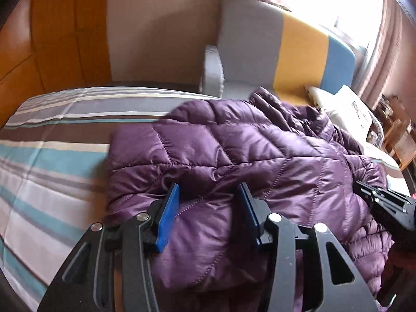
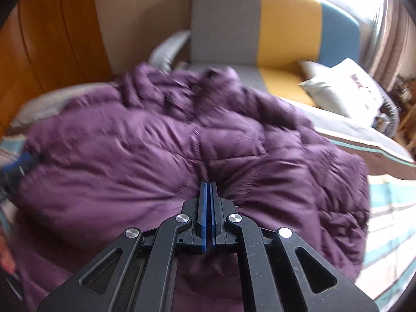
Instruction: Fold large clothes
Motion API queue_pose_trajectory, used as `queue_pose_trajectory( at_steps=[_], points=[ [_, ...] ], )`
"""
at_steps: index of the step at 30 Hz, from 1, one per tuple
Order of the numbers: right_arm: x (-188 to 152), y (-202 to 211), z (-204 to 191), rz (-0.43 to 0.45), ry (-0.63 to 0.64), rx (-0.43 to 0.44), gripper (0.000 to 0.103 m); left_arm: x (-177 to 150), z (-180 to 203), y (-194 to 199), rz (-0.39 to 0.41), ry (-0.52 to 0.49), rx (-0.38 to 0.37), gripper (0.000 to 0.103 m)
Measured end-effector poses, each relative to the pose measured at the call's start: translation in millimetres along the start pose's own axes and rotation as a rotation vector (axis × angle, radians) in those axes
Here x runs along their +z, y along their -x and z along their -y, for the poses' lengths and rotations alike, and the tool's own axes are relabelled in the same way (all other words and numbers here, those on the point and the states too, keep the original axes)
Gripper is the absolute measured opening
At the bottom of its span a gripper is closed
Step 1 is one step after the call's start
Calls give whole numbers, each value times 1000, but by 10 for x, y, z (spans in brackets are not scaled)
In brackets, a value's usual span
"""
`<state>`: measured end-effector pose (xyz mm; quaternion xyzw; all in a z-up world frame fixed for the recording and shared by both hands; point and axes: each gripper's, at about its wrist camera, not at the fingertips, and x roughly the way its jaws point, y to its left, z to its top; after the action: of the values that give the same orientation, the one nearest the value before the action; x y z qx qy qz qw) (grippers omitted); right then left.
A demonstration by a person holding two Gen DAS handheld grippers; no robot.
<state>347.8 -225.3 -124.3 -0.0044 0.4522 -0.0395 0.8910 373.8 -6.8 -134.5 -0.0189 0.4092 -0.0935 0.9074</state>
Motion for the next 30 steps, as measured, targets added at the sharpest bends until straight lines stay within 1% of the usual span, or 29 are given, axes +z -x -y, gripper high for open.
queue_pose_trajectory(
  at_steps=[1, 2, 3, 5, 8, 9, 11, 12, 13, 14, 15, 16, 18, 19, 21, 22, 24, 25, 27, 28, 30],
  points=[
    [-36, -12, 22, 2, 6, -16, 2, -14, 66, -9, 1, -20, -1, 49],
    [-102, -27, 69, 13, 2, -28, 2, -31, 137, -79, 2, -62, 11, 49],
    [-145, -44, 117, 27, -20, -5, 2, -65, 180, -155, 4, -92, 26, 49],
    [-178, -94, 158, 36, -37, 12, 2, -97, 132, -256, 1, -81, 18, 49],
    [-161, -124, 160, 50, -36, 19, 2, -82, 120, -284, -4, -67, 15, 49],
    [-151, -107, 187, 49, -47, 36, 2, -79, 117, -261, 0, -65, 12, 49],
    [-167, 5, 261, 65, -82, 97, 2, -87, 95, -148, 10, -56, 12, 47],
    [-170, 99, 330, 89, -110, 126, 2, -92, 83, -77, 17, -47, 18, 48],
    [-167, 202, 384, 122, -131, 142, 2, -89, 72, 24, 36, -26, 22, 54],
    [-151, 303, 412, 152, -143, 153, 2, -80, 61, 137, 66, 1, 15, 57],
    [-124, 355, 418, 165, -144, 156, 2, -63, 78, 219, 89, 11, 4, 58],
    [-81, 382, 410, 167, -137, 158, 2, -18, 154, 286, 104, -1, -8, 58],
    [-8, 313, 359, 133, -126, 169, 2, 59, 279, 295, 97, -26, -28, 58],
    [28, 243, 323, 116, -122, 161, 2, 114, 375, 252, 86, -40, -41, 58],
    [75, 110, 318, 98, -124, 117, 2, 167, 511, 117, 61, -76, -20, 58],
    [76, 52, 335, 91, -141, 120, 2, 182, 552, 40, 46, -91, -7, 58],
    [64, -77, 362, 79, -174, 138, 2, 168, 599, -240, -11, -131, 24, 60],
    [58, -126, 353, 77, -175, 142, 2, 147, 588, -314, -19, -137, 28, 61],
    [32, -221, 290, 75, -148, 145, 2, 102, 509, -414, -5, -125, 8, 62],
    [15, -261, 283, 76, -147, 144, 2, 93, 462, -445, -7, -107, -14, 62],
    [4, -297, 287, 74, -153, 146, 2, 98, 443, -475, -11, -100, -25, 62]
  ],
)
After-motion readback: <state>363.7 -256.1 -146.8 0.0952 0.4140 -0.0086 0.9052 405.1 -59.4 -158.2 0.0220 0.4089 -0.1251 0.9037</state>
